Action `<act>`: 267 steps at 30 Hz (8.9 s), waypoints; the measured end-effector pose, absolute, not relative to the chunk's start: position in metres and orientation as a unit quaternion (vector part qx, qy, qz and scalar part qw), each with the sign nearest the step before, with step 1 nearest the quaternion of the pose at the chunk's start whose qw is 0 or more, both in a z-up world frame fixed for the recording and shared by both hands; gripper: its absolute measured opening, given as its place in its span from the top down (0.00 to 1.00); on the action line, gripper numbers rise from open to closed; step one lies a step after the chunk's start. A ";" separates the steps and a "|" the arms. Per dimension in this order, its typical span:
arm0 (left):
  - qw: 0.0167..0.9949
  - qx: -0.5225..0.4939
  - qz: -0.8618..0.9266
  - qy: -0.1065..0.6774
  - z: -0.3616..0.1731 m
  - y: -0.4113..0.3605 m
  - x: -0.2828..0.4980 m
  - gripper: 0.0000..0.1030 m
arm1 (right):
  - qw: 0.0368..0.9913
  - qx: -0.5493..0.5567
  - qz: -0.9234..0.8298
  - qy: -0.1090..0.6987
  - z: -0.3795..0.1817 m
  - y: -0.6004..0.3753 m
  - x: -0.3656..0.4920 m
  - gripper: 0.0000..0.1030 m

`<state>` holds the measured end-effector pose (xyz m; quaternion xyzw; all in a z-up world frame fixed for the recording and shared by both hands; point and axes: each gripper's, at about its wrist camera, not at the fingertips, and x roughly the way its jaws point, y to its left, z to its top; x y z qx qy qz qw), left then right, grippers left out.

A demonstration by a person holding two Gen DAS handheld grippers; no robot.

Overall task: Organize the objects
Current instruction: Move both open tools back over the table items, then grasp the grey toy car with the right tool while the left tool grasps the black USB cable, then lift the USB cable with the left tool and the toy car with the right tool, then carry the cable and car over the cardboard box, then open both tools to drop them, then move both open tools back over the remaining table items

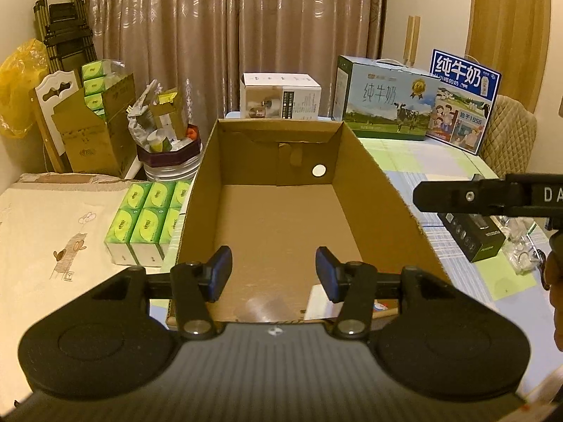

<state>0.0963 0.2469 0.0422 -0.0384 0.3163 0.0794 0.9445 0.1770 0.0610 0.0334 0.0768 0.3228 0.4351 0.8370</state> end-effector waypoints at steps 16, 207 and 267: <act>0.956 -0.032 0.020 0.290 0.068 0.181 0.107 0.48 | 0.891 0.059 0.355 0.277 0.048 -0.023 0.172 0.30; 0.947 -0.045 0.082 0.307 0.068 0.234 0.103 0.85 | 0.849 0.037 0.430 0.305 0.045 0.052 0.172 0.74; 0.946 -0.062 0.090 0.306 0.057 0.250 0.108 0.66 | 0.857 0.081 0.406 0.308 0.029 0.052 0.187 0.33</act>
